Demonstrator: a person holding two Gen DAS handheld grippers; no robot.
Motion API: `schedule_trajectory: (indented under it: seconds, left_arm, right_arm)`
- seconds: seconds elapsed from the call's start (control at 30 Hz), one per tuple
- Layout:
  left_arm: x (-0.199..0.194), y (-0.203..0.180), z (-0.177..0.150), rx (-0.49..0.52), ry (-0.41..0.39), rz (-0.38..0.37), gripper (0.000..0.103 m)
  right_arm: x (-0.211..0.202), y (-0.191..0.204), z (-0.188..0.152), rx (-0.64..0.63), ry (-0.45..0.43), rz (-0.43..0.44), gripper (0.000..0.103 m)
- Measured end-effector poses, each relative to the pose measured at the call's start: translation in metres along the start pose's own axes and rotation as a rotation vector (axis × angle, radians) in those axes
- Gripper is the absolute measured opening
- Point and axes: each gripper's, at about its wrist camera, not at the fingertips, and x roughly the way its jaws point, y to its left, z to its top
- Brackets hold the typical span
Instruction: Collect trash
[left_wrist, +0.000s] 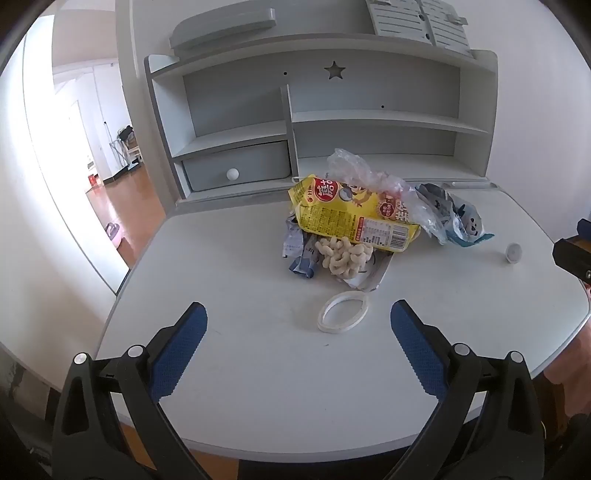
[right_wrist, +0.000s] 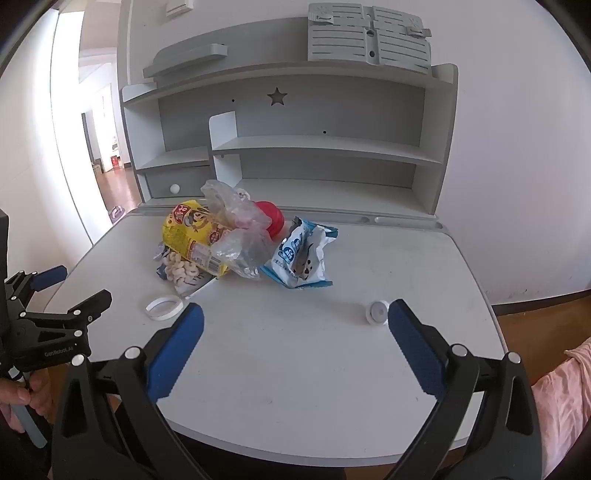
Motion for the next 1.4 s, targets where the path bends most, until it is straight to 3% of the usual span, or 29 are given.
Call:
schedule_trajectory:
  seconds: [1.4]
  left_arm:
    - [0.0019,0.0009,-0.0021,0.002,0.006,0.002,0.097]
  right_arm:
    - [-0.0004,-0.0003,0.0010,0.004,-0.007,0.004,0.096]
